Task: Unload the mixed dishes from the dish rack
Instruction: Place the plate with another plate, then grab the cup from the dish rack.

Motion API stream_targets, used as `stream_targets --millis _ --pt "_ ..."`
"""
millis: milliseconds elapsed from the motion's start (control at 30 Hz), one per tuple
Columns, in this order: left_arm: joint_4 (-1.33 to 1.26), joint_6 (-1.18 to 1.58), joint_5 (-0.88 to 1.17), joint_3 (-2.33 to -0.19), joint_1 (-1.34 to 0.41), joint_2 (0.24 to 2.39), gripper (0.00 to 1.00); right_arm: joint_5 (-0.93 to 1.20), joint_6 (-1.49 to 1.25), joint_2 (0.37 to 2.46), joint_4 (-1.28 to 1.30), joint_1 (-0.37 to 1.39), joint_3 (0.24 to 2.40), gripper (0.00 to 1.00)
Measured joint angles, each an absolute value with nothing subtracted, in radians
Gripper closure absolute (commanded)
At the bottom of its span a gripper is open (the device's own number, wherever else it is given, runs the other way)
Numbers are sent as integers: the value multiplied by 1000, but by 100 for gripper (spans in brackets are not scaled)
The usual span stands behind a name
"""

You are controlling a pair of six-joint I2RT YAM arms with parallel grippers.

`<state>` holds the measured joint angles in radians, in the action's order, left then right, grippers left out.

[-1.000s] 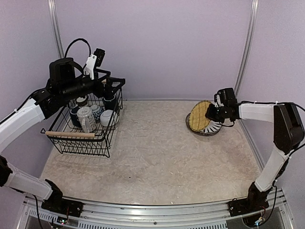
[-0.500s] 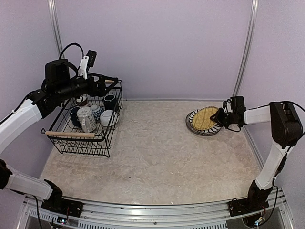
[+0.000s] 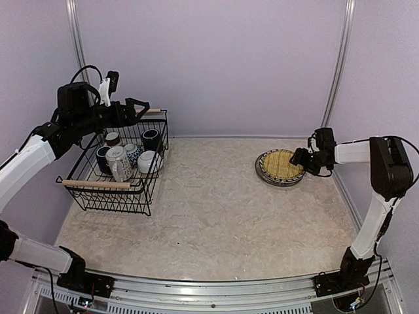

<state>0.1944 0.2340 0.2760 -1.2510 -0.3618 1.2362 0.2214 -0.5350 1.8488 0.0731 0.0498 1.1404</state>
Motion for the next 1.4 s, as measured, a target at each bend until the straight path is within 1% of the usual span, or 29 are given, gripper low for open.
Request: stream_targets --millis 133,233,267,367,567,733,867,1067,1233,1400 --pt "209 279 261 -1251 -321 1242 1 96 -458 1802 173 82 1148 8" --pt "218 310 253 -1251 -292 1250 1 -5 -400 1748 228 152 1153 1" --pt "220 318 251 -1251 -286 1253 1 -35 -385 1731 238 181 1154 0" --pt "224 334 231 -1251 -276 1254 1 -117 -347 1684 249 255 1155 0" --pt "247 336 165 -1251 -275 1262 1 -189 -322 1637 227 379 1152 0" --pt "307 340 129 -1267 -271 1296 1 -225 -347 1612 117 399 1103 0" --pt "376 361 144 -1277 -242 1322 1 -203 -353 1614 -7 399 1042 0" --pt "477 380 167 -1290 -186 1333 1 -128 -338 1702 -120 410 1095 0" --pt "506 389 172 -1290 -161 1337 1 -145 -267 1789 -150 474 1162 0" --pt "521 397 163 -1305 -142 1374 1 -159 -208 1822 -194 517 1183 0"
